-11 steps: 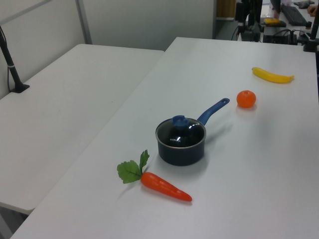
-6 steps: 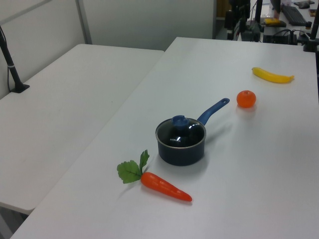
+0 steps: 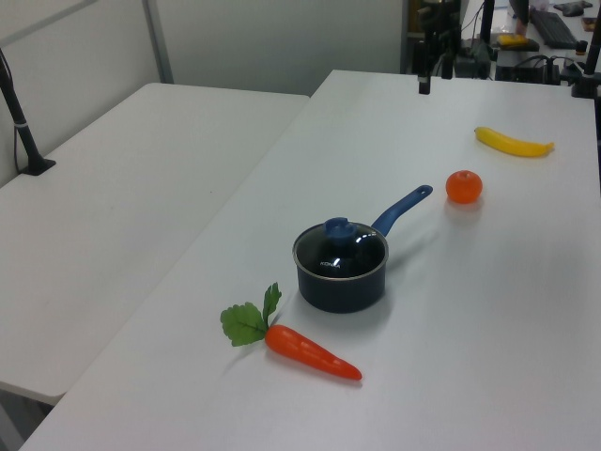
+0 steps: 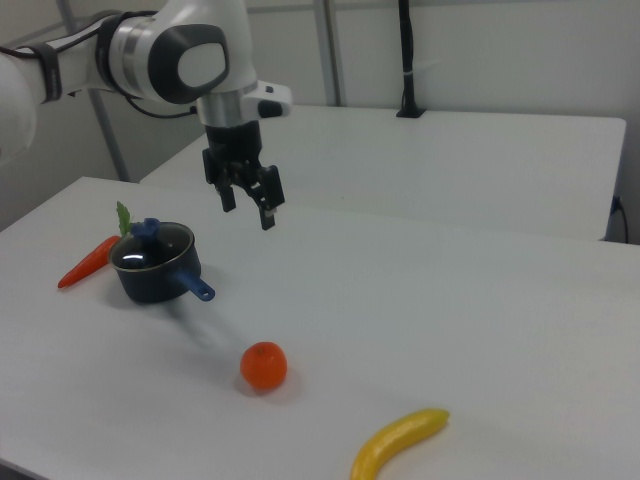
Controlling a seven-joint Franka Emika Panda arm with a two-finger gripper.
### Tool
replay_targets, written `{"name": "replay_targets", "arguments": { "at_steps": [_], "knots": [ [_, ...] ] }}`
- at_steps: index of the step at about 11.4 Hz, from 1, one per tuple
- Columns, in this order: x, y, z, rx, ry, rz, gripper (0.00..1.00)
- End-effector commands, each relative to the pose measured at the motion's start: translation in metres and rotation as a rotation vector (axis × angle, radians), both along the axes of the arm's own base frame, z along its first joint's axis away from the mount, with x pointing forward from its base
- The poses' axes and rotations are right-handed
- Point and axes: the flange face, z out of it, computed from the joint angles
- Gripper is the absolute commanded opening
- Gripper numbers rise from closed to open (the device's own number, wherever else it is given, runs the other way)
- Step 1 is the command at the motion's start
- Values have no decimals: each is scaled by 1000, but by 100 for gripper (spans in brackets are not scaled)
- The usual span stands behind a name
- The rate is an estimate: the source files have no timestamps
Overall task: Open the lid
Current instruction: 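Move the gripper over the saucepan toward the blue lid knob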
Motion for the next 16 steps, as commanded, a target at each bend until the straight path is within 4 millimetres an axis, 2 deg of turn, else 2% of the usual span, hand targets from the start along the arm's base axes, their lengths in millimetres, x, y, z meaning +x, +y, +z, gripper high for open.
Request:
{"name": "replay_targets", "arguments": {
  "at_steps": [1,5,8,12,13,16],
  "knots": [
    [10,66,-6,4,-53,-5,100],
    [25,172,-46,10,-97,-53,100],
    [20,228,-67,8,-100,-67,100],
    [13,279,-62,17,-119,-77,100],
    [15,289,-69,10,-116,-82,100],
    [20,300,-72,29,-153,-114,100]
  ]
}}
